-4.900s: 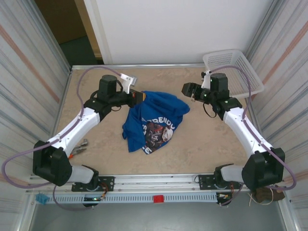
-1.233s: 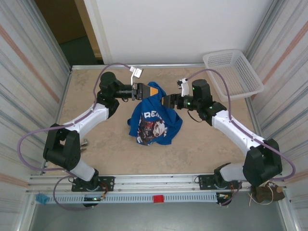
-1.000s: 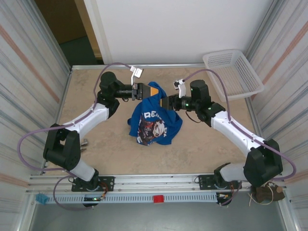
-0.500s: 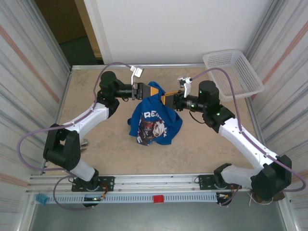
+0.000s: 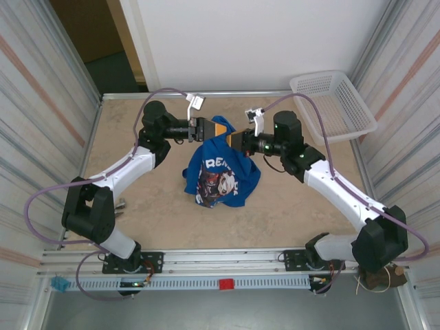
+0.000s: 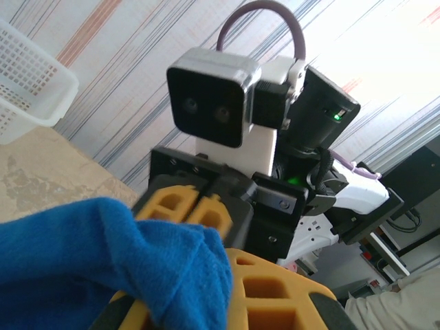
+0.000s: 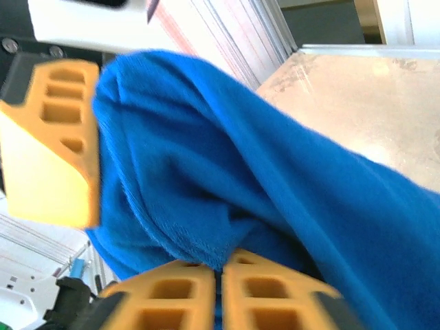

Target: Fold the inside-out t-shirt

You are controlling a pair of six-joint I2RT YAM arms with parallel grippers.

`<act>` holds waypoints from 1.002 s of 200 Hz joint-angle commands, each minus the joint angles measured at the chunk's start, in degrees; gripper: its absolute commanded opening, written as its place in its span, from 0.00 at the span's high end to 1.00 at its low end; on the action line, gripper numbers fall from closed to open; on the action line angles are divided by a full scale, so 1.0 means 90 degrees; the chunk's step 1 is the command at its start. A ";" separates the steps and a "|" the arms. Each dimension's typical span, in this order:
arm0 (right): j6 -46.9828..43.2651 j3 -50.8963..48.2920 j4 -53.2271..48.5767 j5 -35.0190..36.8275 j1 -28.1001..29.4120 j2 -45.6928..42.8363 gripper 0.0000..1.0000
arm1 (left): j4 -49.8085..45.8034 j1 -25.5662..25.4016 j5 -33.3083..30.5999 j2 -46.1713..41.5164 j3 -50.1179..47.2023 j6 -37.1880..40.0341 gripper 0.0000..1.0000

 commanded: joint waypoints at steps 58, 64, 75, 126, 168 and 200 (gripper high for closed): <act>-0.0111 0.0127 -0.0789 -0.0729 -0.0375 -0.1425 1.00 | -0.1066 0.0436 -0.0928 -0.0101 0.0091 0.0786 0.94; -0.0044 0.0146 -0.0730 -0.0792 -0.0397 -0.1475 1.00 | -0.1167 0.0492 -0.1054 -0.0063 0.0096 0.0820 0.78; 0.0082 0.0218 -0.0618 -0.0858 -0.0434 -0.1490 1.00 | -0.1275 0.0602 -0.1244 -0.0007 0.0080 0.0852 0.55; 0.0531 0.0893 -0.0598 -0.0857 -0.0698 -0.1014 1.00 | -0.2200 0.0565 -0.2616 -0.1048 -0.0871 0.2013 0.38; 0.0775 0.1315 -0.0709 -0.0495 -0.0659 -0.0785 1.00 | -0.3808 -0.2062 -0.6690 -0.2770 -0.1028 0.4231 0.35; 0.0765 0.1351 -0.0740 -0.0014 -0.0409 -0.0742 1.00 | -0.3448 -0.3113 -0.8499 -0.2404 -0.0812 0.4518 0.35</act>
